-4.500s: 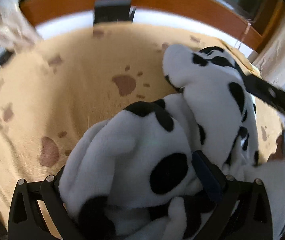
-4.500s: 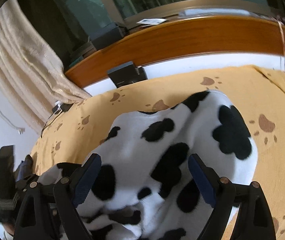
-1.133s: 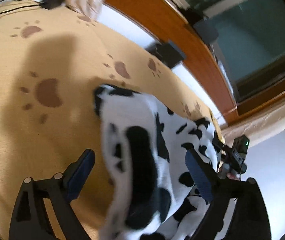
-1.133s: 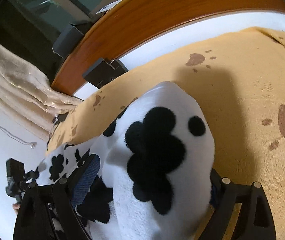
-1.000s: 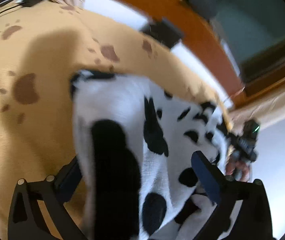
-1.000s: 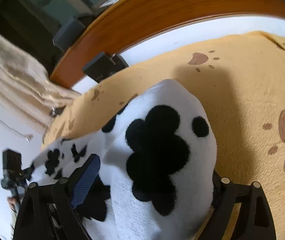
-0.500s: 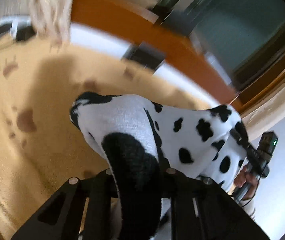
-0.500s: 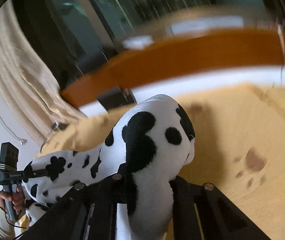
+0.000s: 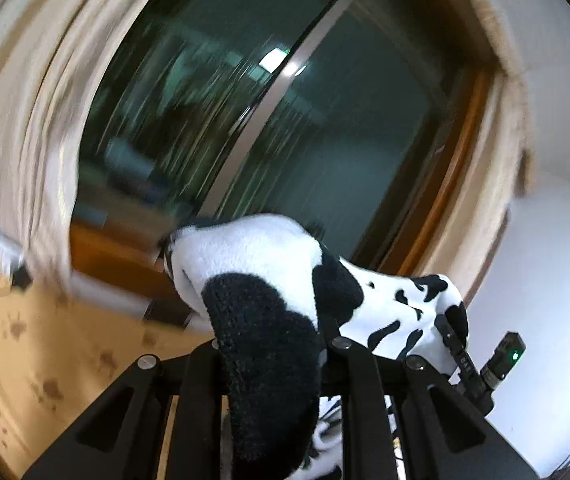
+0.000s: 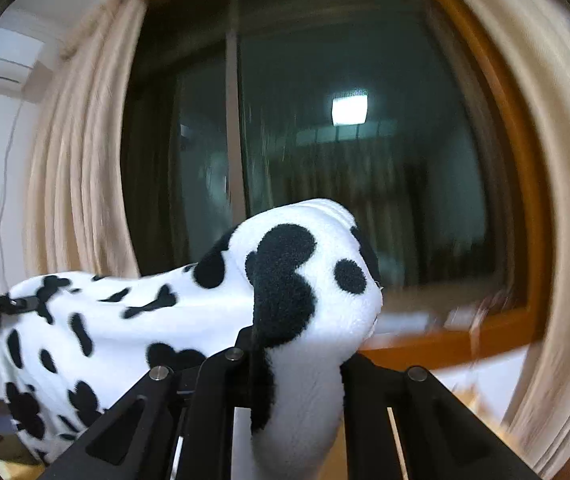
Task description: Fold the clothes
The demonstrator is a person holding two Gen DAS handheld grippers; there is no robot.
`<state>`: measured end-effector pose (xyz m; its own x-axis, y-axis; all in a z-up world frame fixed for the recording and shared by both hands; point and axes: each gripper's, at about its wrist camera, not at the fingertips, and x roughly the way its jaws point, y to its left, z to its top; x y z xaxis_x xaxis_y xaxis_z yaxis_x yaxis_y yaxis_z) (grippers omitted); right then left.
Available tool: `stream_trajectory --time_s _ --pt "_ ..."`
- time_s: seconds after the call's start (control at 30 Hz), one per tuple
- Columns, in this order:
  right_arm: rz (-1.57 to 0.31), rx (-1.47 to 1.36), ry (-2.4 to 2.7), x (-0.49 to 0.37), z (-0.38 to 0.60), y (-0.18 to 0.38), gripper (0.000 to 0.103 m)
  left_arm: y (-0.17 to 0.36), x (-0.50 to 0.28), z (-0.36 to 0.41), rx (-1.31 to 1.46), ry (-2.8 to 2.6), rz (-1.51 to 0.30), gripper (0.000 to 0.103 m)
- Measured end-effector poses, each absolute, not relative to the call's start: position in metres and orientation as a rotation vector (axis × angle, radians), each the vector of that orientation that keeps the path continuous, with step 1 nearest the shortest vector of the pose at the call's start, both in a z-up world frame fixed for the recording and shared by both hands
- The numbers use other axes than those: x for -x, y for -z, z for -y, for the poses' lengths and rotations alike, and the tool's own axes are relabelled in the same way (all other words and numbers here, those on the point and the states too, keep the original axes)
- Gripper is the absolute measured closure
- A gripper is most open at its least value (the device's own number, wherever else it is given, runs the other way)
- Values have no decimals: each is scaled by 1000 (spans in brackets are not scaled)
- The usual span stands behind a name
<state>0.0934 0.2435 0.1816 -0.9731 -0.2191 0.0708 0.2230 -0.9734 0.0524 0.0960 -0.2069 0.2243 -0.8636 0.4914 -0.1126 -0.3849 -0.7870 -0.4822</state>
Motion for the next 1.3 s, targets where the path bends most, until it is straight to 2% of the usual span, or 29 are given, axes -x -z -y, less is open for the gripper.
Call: stream_trajectory --time_s 0.23,0.5,0.7,0.83,1.13,1.3 --pt "-124 812 3017 -219 -225 -256 90 -318 -203 191 -57 -2614 436 84" --pt "-132 977 2981 -283 -229 -295 90 -357 -291 181 -287 -2661 283 82" --pt "-255 936 2958 -305 -229 -304 90 -368 -305 189 -327 -2714 238 80" --pt "-317 893 2943 -303 -218 -306 90 -365 -284 199 -301 -2750 265 79" --pt "-405 644 2970 -225 -194 -285 90 -322 -174 214 -27 -2820 380 78" --pt "-450 442 3019 -159 -186 -250 90 -287 -108 208 141 -2872 358 77"
